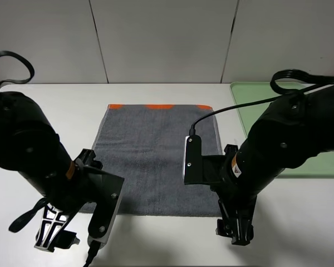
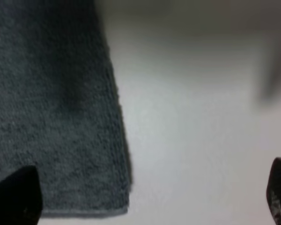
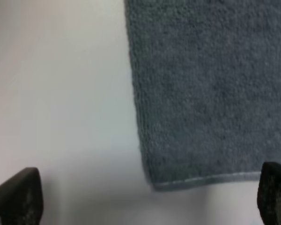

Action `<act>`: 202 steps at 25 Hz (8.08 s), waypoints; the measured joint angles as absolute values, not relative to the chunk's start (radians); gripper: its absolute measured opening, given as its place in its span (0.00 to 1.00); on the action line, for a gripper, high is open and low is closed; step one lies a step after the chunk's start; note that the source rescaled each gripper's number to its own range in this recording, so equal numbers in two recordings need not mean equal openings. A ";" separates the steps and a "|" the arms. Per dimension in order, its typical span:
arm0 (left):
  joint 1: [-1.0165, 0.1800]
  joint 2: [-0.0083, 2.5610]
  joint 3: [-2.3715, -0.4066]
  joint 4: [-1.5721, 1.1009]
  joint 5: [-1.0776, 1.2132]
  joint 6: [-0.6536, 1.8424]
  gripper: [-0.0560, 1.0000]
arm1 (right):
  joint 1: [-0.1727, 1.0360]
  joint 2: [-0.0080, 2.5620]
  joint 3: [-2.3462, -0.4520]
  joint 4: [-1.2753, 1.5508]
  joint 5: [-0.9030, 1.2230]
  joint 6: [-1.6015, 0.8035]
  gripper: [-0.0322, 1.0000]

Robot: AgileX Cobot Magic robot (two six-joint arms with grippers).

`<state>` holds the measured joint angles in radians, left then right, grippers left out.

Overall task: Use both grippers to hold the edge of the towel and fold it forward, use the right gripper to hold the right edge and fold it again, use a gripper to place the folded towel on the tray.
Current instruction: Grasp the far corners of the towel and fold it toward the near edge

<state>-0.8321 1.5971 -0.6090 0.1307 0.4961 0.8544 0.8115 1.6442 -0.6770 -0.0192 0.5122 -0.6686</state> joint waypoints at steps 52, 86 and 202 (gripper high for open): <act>-0.661 1.725 -0.514 0.052 0.168 0.875 0.86 | 0.811 1.834 -0.687 0.005 0.400 -0.680 1.00; -0.661 1.753 -0.522 0.054 0.142 0.882 0.06 | 0.811 1.837 -0.690 0.000 0.357 -0.680 0.11; -0.408 1.504 -0.718 0.138 0.370 0.729 0.05 | 0.752 1.653 -1.017 -0.159 0.761 -0.502 0.03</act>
